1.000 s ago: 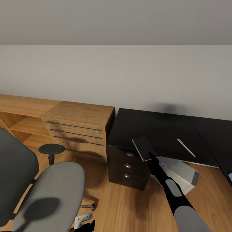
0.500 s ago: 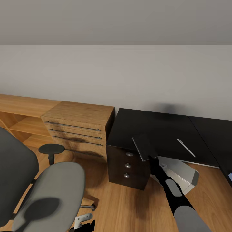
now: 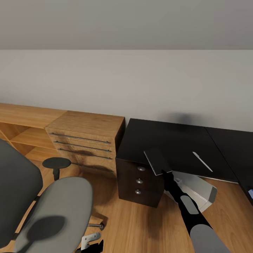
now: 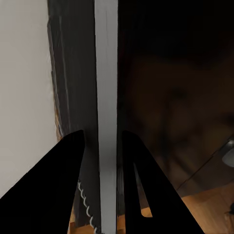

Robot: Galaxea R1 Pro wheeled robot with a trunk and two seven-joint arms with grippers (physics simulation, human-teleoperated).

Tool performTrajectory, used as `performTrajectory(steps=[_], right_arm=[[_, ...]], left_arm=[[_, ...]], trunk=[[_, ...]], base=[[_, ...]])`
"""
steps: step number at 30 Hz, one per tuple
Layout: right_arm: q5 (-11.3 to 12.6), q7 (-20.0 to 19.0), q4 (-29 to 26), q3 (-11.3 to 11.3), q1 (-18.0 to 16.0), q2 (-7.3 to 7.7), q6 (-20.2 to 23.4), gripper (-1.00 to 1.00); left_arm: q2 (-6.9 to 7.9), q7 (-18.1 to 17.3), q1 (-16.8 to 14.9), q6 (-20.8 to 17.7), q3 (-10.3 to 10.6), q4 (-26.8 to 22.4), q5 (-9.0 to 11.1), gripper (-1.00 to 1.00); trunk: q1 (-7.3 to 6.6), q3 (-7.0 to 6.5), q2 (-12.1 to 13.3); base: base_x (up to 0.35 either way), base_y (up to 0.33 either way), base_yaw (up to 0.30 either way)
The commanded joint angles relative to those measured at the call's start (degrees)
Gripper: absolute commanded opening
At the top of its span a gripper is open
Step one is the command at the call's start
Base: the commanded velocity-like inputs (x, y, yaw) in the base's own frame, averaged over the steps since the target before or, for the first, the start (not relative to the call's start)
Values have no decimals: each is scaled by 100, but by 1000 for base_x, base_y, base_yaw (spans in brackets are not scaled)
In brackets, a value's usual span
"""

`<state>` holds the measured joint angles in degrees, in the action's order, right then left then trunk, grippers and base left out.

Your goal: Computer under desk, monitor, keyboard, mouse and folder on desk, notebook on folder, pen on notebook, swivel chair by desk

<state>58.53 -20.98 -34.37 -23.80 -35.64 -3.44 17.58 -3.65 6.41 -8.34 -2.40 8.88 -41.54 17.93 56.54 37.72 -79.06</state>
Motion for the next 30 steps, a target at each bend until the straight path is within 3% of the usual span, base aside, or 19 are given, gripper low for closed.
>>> performTrajectory(steps=[1,17,27,30], right_arm=[[26,0,-2,-37,-2,-7,53,-100],[14,9,-102,-22,3,27,92,-100],[-58,266,-837,-30,12,51,774,-100],[-68,477,-980,-20,13,226,1066,-100]], left_arm=[[5,46,-1,-22,26,-12,53,100],[5,47,-1,-24,24,-7,60,100],[5,45,-1,-24,26,68,60,100],[5,45,-1,-22,26,103,61,100]], trunk=[[-23,-13,39],[-374,-301,681],[-594,-480,1082],[-660,-534,1202]], base=[[0,0,0],[0,0,0],[0,0,0],[0,0,0]])
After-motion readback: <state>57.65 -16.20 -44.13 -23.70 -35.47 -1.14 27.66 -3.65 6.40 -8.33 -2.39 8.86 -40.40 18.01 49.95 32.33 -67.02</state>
